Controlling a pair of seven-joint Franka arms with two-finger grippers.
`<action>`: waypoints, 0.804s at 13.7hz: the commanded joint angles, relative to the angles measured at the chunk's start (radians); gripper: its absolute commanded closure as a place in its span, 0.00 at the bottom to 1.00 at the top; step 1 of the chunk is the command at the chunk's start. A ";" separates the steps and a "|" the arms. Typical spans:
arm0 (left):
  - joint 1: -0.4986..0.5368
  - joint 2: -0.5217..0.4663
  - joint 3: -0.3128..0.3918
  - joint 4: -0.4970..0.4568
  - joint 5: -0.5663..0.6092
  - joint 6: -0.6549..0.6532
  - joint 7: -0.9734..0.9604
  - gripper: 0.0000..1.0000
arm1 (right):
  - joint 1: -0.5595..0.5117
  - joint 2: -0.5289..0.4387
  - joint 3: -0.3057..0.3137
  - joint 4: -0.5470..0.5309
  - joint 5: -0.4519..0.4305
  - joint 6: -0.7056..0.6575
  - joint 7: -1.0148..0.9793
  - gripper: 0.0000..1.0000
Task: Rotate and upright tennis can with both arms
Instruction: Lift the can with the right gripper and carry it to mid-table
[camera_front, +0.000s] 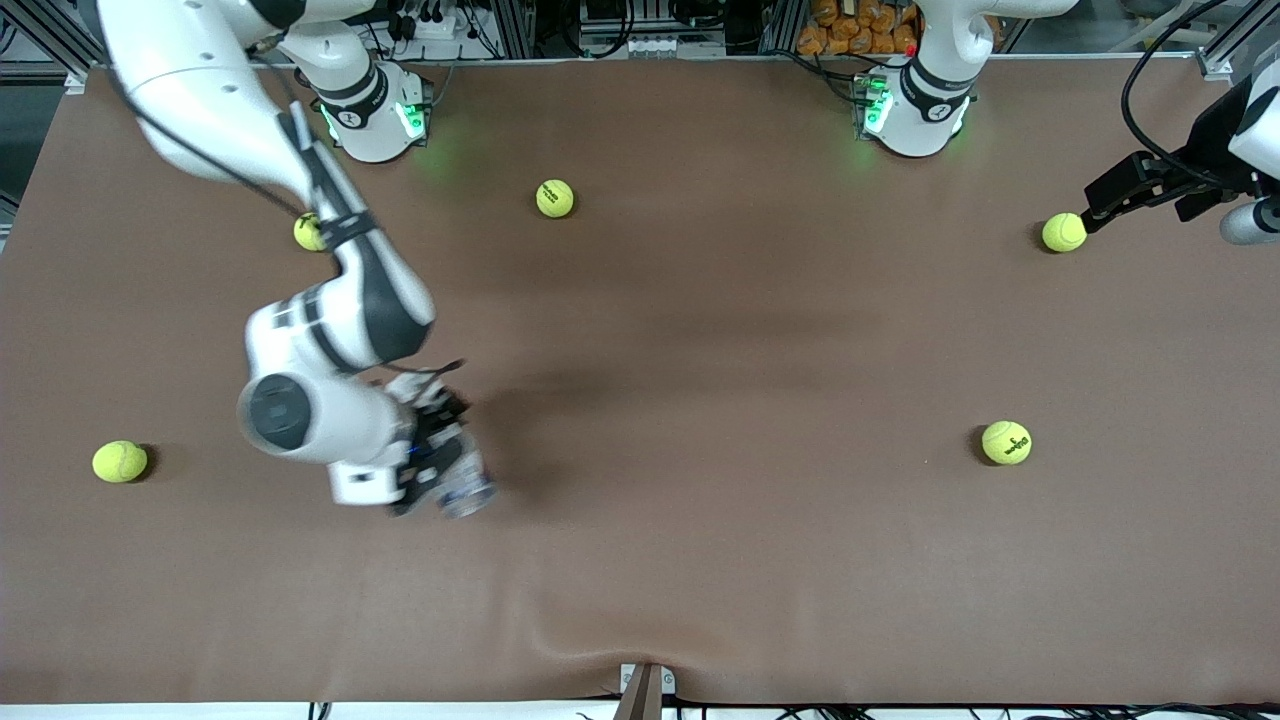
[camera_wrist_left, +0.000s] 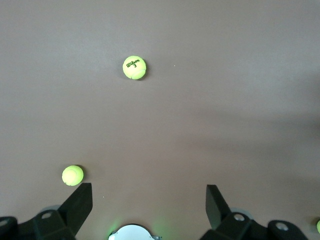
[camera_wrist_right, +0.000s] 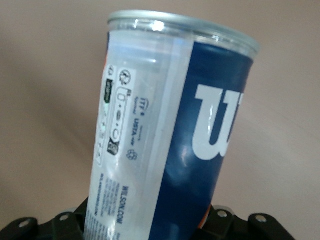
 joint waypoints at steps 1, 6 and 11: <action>0.007 -0.003 -0.001 0.002 -0.016 -0.006 0.014 0.00 | 0.072 -0.026 0.013 -0.049 -0.016 0.001 -0.087 0.25; 0.007 -0.001 -0.001 0.002 -0.016 -0.005 0.014 0.00 | 0.166 -0.026 0.015 -0.147 -0.017 0.210 -0.381 0.21; 0.005 0.000 -0.001 0.003 -0.016 -0.005 0.014 0.00 | 0.249 -0.023 0.013 -0.239 -0.182 0.373 -0.428 0.22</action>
